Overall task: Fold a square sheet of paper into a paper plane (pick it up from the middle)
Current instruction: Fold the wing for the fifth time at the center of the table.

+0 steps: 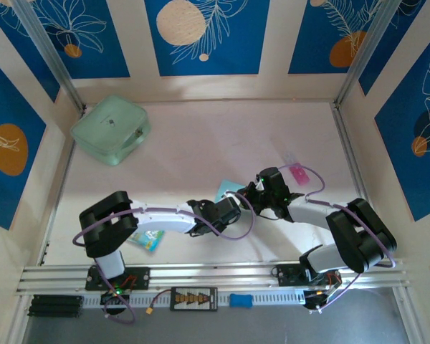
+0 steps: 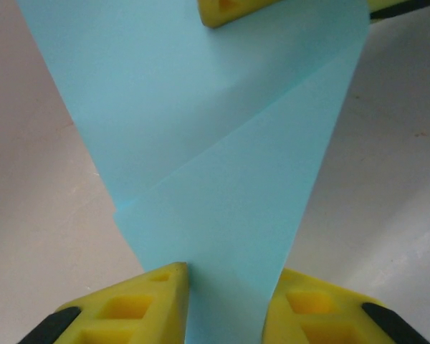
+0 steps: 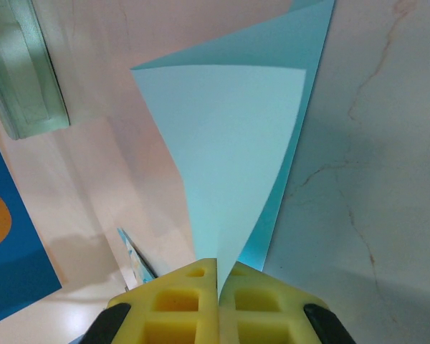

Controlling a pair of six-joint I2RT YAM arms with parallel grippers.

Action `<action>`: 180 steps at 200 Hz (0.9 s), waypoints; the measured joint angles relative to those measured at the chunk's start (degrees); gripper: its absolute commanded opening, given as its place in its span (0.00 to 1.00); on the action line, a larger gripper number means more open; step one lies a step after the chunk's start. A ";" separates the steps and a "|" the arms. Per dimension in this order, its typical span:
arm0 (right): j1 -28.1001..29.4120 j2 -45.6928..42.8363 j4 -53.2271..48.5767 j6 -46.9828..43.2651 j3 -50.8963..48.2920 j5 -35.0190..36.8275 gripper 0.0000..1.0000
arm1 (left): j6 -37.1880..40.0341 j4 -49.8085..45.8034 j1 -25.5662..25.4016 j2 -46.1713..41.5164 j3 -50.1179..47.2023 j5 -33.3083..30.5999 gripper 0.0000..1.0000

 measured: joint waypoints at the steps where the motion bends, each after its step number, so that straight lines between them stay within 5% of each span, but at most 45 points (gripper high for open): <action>1: 0.00 0.00 0.00 0.00 0.00 0.00 0.01 | 0.00 -0.02 0.00 0.00 0.00 0.00 0.30; 110: 0.00 0.00 -0.04 -0.02 0.00 0.00 0.08 | 0.22 -0.37 -0.35 0.98 0.50 -0.55 0.16; 180: -0.22 -2.36 -6.49 -2.34 0.22 1.36 0.40 | -0.13 -0.20 -0.35 0.98 0.50 0.00 0.14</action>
